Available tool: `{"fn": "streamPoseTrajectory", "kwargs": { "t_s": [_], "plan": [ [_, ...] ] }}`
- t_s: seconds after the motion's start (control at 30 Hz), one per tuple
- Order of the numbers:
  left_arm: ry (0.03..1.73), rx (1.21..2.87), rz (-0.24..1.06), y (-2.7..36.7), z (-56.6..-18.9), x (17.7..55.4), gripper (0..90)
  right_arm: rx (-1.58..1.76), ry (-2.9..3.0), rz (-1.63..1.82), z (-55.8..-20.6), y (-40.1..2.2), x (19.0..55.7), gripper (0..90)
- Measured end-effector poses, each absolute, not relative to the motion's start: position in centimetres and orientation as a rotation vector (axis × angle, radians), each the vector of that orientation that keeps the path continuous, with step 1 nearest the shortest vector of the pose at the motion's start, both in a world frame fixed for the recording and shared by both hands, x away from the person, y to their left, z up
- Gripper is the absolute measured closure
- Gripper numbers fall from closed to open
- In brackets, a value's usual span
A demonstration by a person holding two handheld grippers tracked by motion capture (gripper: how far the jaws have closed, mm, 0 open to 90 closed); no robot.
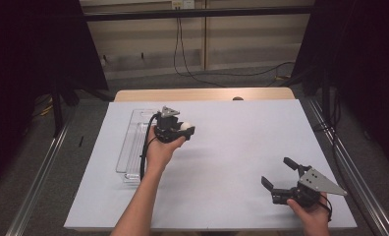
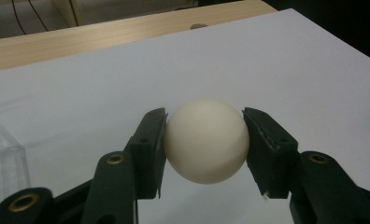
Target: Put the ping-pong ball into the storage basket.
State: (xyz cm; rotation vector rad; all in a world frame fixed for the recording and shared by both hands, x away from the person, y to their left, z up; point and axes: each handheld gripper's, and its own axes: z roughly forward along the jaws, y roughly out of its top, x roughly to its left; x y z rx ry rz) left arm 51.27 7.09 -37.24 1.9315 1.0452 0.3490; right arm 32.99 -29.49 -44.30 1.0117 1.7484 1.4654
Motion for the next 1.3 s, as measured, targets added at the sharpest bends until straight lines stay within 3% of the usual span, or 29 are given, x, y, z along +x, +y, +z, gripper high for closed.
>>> {"fn": "streamPoseTrajectory", "kwargs": {
  "t_s": [1.3],
  "plan": [
    [1.075,1.955,0.383,9.6,-36.9,51.1,51.2,1.016,1.751,1.465,-44.3,-29.5,33.0,0.8]
  ]
}}
